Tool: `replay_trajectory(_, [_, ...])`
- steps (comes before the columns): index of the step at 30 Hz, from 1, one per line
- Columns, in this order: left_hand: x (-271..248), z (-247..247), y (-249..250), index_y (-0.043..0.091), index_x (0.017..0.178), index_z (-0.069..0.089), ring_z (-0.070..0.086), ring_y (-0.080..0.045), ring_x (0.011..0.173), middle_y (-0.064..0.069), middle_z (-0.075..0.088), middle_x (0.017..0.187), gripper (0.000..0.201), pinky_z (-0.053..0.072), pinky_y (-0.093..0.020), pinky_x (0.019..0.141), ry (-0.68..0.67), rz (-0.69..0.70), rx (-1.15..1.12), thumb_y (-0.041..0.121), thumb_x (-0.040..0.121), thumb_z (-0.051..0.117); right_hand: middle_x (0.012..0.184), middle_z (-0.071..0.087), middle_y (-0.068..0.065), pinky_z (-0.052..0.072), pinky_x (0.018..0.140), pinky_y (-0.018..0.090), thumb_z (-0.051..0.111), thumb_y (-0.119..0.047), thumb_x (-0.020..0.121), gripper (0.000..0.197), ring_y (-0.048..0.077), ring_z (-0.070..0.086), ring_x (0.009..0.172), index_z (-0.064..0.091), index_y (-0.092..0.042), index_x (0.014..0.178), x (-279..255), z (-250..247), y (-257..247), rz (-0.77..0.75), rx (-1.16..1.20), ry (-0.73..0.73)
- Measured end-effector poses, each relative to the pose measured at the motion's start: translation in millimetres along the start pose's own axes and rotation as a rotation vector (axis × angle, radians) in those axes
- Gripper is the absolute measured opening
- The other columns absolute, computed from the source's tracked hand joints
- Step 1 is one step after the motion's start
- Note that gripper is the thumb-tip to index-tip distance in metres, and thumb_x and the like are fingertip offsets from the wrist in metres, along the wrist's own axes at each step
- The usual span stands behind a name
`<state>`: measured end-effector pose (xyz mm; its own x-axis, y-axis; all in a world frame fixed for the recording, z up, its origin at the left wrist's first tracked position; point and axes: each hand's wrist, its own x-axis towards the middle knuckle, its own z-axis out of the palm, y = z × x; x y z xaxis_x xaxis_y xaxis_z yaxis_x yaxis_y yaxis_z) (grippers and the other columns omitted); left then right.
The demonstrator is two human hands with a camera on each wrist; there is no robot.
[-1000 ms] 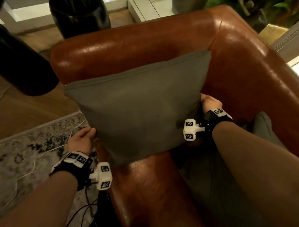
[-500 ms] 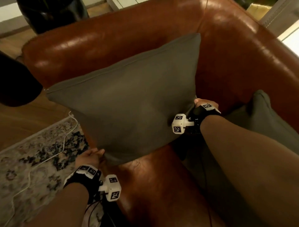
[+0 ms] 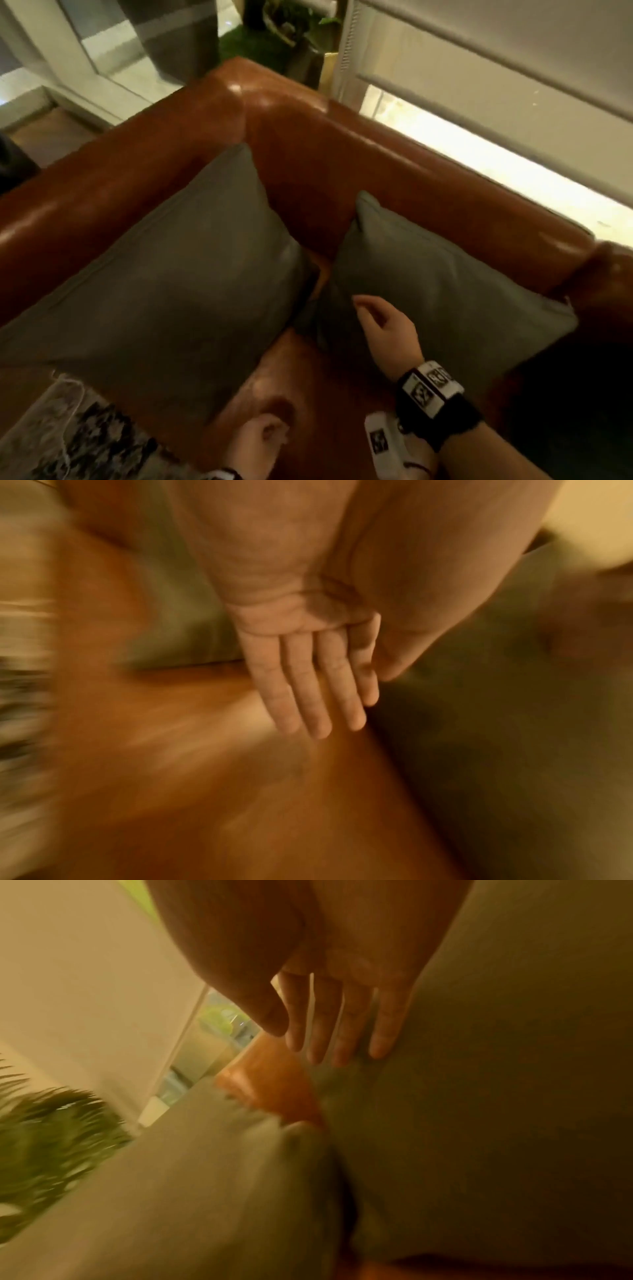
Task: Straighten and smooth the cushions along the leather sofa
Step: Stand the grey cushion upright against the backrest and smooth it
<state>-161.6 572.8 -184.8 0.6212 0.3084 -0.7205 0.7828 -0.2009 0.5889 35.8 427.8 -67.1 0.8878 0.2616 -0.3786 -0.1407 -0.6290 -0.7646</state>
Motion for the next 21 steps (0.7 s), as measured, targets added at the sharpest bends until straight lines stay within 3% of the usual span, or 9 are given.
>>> replay_trajectory(2, [2.1, -2.7, 50.1, 0.053, 0.074, 0.069, 0.068, -0.01, 0.089, 0.008, 0.075, 0.088, 0.035, 0.051, -0.03, 0.093, -0.01, 0.108, -0.028, 0.024, 0.091, 0.062, 0.089, 0.068, -0.01, 0.044, 0.046, 0.015, 0.054, -0.025, 0.099, 0.018, 0.006, 0.058, 0.056, 0.064, -0.034, 0.111, -17.6, -46.9, 29.1, 0.031, 0.038, 0.206])
replay_trajectory(4, [12.7, -5.8, 113.5, 0.047, 0.091, 0.068, 0.064, -0.017, 0.106, 0.005, 0.07, 0.11, 0.021, 0.047, -0.032, 0.099, 0.062, 0.23, -0.06, 0.033, 0.096, 0.054, 0.085, 0.067, -0.006, 0.047, 0.053, 0.019, 0.055, -0.021, 0.098, 0.016, 0.014, 0.06, 0.065, 0.064, -0.029, 0.109, -26.2, -89.0, 58.5, 0.079, 0.068, 0.448])
replay_trajectory(6, [23.6, -8.6, 175.1, 0.034, 0.119, 0.061, 0.059, -0.023, 0.119, -0.001, 0.064, 0.126, 0.025, 0.044, -0.033, 0.1, 0.208, 0.34, -0.129, 0.036, 0.1, 0.044, 0.087, 0.063, -0.003, 0.046, 0.059, 0.027, 0.057, -0.02, 0.096, 0.018, 0.014, 0.059, 0.071, 0.059, -0.025, 0.113, -29.2, -126.2, 83.3, 0.156, 0.088, 0.661])
replay_trajectory(10, [41.8, -8.2, 269.9, 0.023, 0.15, 0.036, 0.038, -0.025, 0.14, -0.003, 0.041, 0.154, 0.047, 0.029, -0.033, 0.112, 0.271, 0.428, -0.083, 0.036, 0.104, 0.032, 0.127, 0.055, 0.007, 0.046, 0.084, 0.032, 0.068, -0.031, 0.09, 0.059, 0.019, 0.057, 0.103, 0.042, -0.018, 0.141, -22.6, -180.2, 120.3, 0.387, 0.325, 0.885])
replay_trajectory(12, [54.7, -3.1, 288.2, 0.021, 0.149, 0.038, 0.04, -0.028, 0.139, -0.007, 0.043, 0.152, 0.046, 0.03, -0.034, 0.111, 0.263, 0.436, -0.01, 0.033, 0.104, 0.034, 0.137, 0.054, 0.005, 0.044, 0.097, 0.033, 0.066, -0.039, 0.09, 0.064, 0.022, 0.055, 0.119, 0.043, -0.018, 0.145, -16.3, -187.7, 136.1, 0.407, 0.309, 0.752])
replay_trajectory(14, [60.2, 0.3, 290.8, 0.017, 0.137, 0.05, 0.051, -0.031, 0.127, -0.011, 0.057, 0.136, 0.039, 0.038, -0.036, 0.101, 0.345, 0.445, 0.025, 0.031, 0.101, 0.046, 0.131, 0.063, 0.002, 0.045, 0.103, 0.036, 0.061, -0.046, 0.092, 0.052, 0.023, 0.059, 0.118, 0.057, -0.019, 0.136, -11.5, -188.5, 146.8, 0.375, 0.219, 0.596])
replay_trajectory(17, [61.7, -0.4, 291.0, 0.015, 0.101, 0.056, 0.06, -0.029, 0.097, -0.005, 0.06, 0.096, 0.016, 0.038, -0.032, 0.078, 0.488, 0.492, 0.028, 0.028, 0.093, 0.061, 0.104, 0.072, -0.001, 0.048, 0.09, 0.029, 0.067, -0.045, 0.088, 0.039, 0.017, 0.065, 0.1, 0.072, -0.017, 0.115, -13.5, -197.8, 152.3, 0.351, 0.143, 0.67])
replay_trajectory(19, [60.8, -0.1, 295.4, 0.017, 0.096, 0.053, 0.058, -0.027, 0.089, -0.003, 0.058, 0.091, 0.017, 0.038, -0.031, 0.075, 0.517, 0.536, 0.026, 0.027, 0.09, 0.066, 0.089, 0.069, -0.004, 0.042, 0.078, 0.021, 0.07, -0.043, 0.086, 0.032, 0.01, 0.061, 0.086, 0.075, -0.018, 0.106, -17.3, -207.3, 153.3, 0.339, 0.161, 0.747])
replay_trajectory(21, [63.6, 2.7, 300.1, 0.017, 0.105, 0.055, 0.061, -0.027, 0.094, -0.002, 0.061, 0.099, 0.026, 0.044, -0.035, 0.08, 0.501, 0.537, 0.014, 0.029, 0.087, 0.07, 0.089, 0.069, -0.004, 0.04, 0.073, 0.018, 0.071, -0.043, 0.085, 0.034, 0.01, 0.06, 0.085, 0.075, -0.018, 0.107, -18.8, -212.7, 153.8, 0.348, 0.176, 0.779])
